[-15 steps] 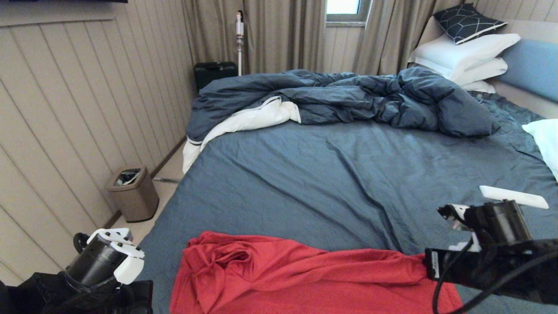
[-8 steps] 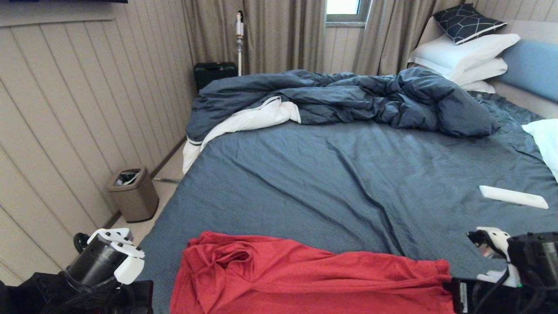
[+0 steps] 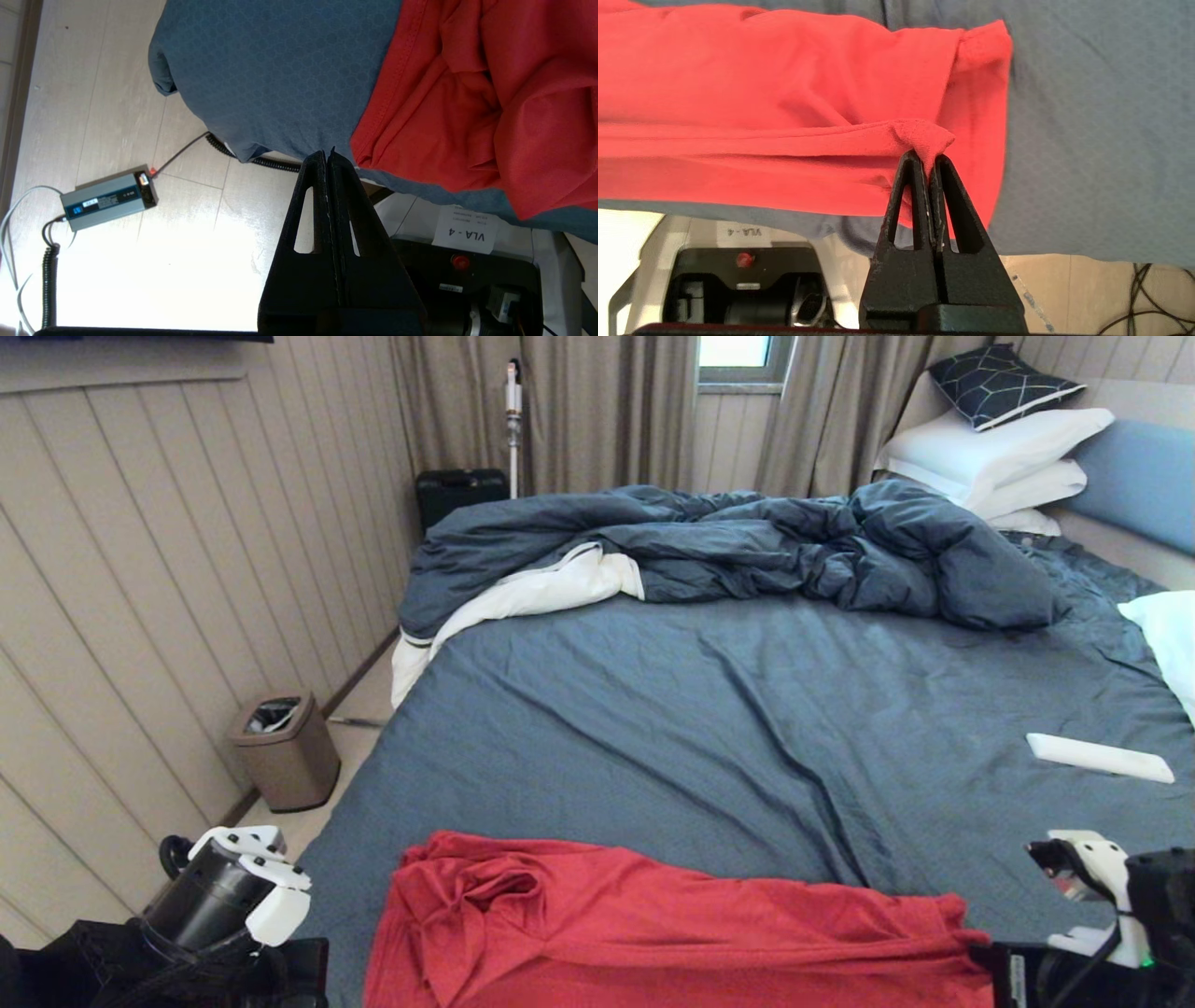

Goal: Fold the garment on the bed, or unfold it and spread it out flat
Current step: Fold the red T-shirt

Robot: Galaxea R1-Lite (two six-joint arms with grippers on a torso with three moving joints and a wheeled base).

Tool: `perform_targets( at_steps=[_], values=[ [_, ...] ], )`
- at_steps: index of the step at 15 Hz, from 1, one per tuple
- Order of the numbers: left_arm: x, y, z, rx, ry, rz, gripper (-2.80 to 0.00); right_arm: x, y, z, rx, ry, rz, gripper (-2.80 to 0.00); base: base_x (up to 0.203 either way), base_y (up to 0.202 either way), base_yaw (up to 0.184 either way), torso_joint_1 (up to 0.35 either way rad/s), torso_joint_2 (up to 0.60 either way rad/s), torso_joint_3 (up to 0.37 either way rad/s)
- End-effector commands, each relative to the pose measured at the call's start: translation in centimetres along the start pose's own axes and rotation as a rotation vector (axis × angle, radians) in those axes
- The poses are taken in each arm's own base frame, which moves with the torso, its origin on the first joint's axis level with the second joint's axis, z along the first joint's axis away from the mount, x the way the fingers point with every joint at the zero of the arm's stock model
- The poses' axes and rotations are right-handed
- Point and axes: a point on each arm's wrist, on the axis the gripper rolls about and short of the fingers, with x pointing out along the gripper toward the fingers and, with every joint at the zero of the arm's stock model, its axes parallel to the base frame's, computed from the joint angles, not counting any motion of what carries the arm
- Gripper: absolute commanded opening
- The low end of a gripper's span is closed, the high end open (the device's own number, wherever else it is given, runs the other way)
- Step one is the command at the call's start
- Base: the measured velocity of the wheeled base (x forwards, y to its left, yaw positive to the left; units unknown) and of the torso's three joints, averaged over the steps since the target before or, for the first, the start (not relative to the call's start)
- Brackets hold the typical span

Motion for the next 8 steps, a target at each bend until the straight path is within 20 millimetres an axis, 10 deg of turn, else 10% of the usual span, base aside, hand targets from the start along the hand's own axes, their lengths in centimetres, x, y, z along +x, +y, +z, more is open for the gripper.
perform_targets(
  at_steps=[1,8],
  values=[
    [0.0,0.0,0.0,-0.004,0.0,0.004,-2.8,0.0,-0.4,-0.6,0.005,0.013,-0.018,-2.8,0.0,0.0,0.0,0.0,0.0,0.0],
    [0.1,0.0,0.0,-0.003,0.001,0.005,-2.8,0.0,-0.9,-2.1,0.009,0.063,-0.039,-2.8,0.0,0.0,0.0,0.0,0.0,0.0]
  ],
)
